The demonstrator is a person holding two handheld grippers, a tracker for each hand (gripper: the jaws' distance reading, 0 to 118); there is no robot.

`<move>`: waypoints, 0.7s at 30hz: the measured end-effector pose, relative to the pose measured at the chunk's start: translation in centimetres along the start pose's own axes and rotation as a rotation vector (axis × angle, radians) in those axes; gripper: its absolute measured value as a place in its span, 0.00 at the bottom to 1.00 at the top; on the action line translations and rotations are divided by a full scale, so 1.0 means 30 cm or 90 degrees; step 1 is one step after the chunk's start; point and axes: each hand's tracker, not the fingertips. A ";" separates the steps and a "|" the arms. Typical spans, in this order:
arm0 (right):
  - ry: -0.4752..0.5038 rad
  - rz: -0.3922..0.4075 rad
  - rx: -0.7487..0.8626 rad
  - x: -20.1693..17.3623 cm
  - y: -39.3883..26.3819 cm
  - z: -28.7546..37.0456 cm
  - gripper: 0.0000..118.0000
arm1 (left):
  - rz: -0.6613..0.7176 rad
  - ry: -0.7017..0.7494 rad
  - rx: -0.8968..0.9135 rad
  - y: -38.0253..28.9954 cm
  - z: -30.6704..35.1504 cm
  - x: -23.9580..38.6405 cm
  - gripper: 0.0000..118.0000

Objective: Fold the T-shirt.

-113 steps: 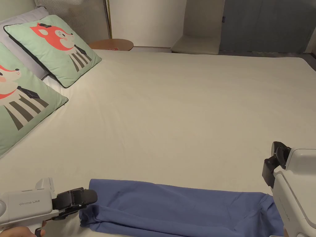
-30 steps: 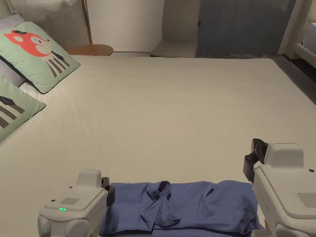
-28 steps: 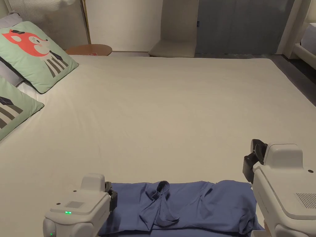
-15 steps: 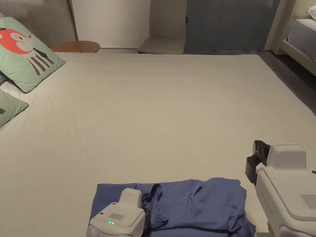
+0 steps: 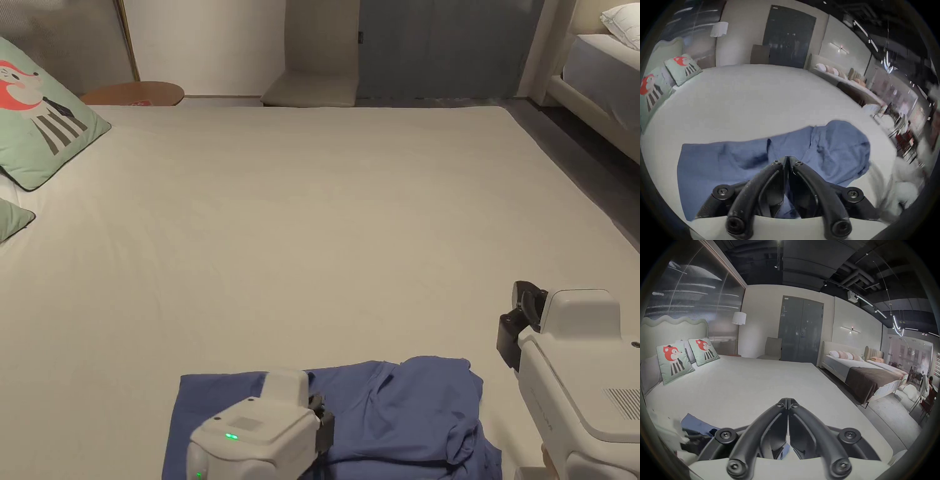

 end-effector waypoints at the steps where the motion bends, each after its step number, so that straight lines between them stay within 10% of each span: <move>1: 0.002 0.000 0.001 -0.004 0.001 -0.002 0.00 | 0.033 -0.019 0.006 0.026 0.035 -0.033 0.00; 9: 0.022 0.001 0.008 -0.059 0.013 -0.005 0.00 | 0.253 -0.140 -0.001 0.115 0.224 -0.390 0.04; 14: 0.033 0.004 0.005 -0.092 0.009 -0.016 0.00 | 0.335 -0.128 -0.048 0.058 0.255 -0.563 0.88; 21: 0.042 0.015 -0.007 -0.126 0.003 -0.034 0.00 | 0.426 -0.187 -0.075 -0.026 0.240 -0.747 0.93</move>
